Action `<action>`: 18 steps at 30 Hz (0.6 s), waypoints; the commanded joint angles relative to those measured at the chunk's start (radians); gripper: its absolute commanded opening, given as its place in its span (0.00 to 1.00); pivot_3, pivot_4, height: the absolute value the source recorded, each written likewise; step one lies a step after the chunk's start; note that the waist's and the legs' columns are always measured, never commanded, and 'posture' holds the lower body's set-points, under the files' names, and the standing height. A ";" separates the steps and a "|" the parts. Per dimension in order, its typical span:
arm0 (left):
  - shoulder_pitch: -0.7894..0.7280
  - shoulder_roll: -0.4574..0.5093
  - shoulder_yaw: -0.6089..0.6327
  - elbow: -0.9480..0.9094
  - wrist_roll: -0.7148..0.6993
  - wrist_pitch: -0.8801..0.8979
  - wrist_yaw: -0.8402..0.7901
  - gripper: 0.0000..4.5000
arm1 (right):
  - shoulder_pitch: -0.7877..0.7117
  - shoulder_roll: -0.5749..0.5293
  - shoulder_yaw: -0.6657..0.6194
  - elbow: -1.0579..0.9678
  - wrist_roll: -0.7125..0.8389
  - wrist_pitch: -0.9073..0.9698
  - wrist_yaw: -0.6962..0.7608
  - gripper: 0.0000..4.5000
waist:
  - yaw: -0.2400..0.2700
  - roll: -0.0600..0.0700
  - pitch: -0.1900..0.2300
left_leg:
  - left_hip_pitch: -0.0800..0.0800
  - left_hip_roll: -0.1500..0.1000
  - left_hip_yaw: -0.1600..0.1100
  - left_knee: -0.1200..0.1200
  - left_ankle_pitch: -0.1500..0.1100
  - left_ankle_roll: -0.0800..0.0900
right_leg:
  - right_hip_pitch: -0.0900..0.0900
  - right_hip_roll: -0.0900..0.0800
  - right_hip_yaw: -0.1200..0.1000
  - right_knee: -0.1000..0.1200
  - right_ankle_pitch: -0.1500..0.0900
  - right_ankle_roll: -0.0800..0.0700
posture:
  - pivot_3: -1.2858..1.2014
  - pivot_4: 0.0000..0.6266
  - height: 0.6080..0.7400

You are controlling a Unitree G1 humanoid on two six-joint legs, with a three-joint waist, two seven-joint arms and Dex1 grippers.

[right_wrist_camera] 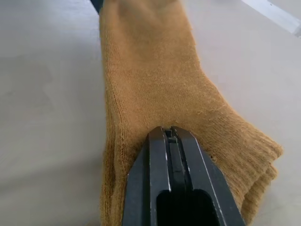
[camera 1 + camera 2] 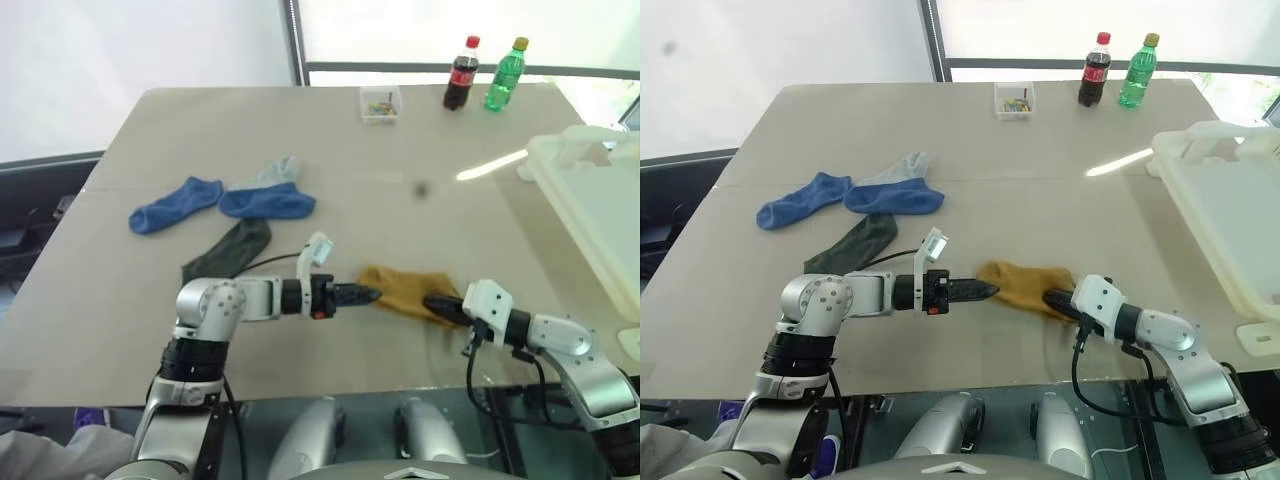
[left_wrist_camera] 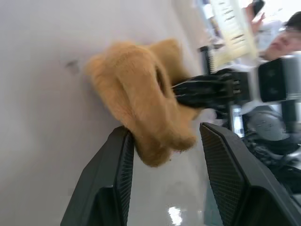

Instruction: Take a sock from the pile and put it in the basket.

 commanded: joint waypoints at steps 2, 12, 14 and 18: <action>0.005 0.025 -0.030 -0.098 0.008 -0.096 -0.068 0.51 | 0.007 -0.004 -0.017 -0.009 -0.009 -0.012 -0.012 0.01 | 0.000 0.000 0.000 | 0.000 0.000 0.000 0.000 0.000 0.000 | 0.000 0.000 0.000 0.000 0.000 0.000 | 0.52 0.24 1.00; -0.089 -0.008 -0.161 -0.011 0.068 -0.195 -0.173 0.51 | 0.034 -0.022 -0.025 -0.079 -0.035 -0.007 -0.036 0.01 | 0.002 0.000 0.000 | 0.000 0.000 0.000 0.000 0.000 0.000 | 0.000 0.000 0.000 0.000 0.000 0.000 | 0.52 0.24 1.00; -0.121 -0.024 -0.190 0.028 0.080 -0.208 -0.204 0.51 | 0.043 -0.025 -0.026 -0.091 -0.039 -0.005 -0.042 0.01 | 0.001 0.000 0.000 | 0.000 0.000 0.000 0.000 0.000 0.000 | 0.000 0.000 0.000 0.000 0.000 0.000 | 0.52 0.24 1.00; -0.178 -0.071 -0.262 0.118 0.123 -0.249 -0.279 0.51 | 0.074 -0.030 -0.033 -0.142 -0.053 0.006 -0.062 0.01 | 0.002 0.000 0.000 | 0.000 0.000 0.000 0.000 0.000 0.000 | 0.000 0.000 0.000 0.000 0.000 0.000 | 0.52 0.24 1.00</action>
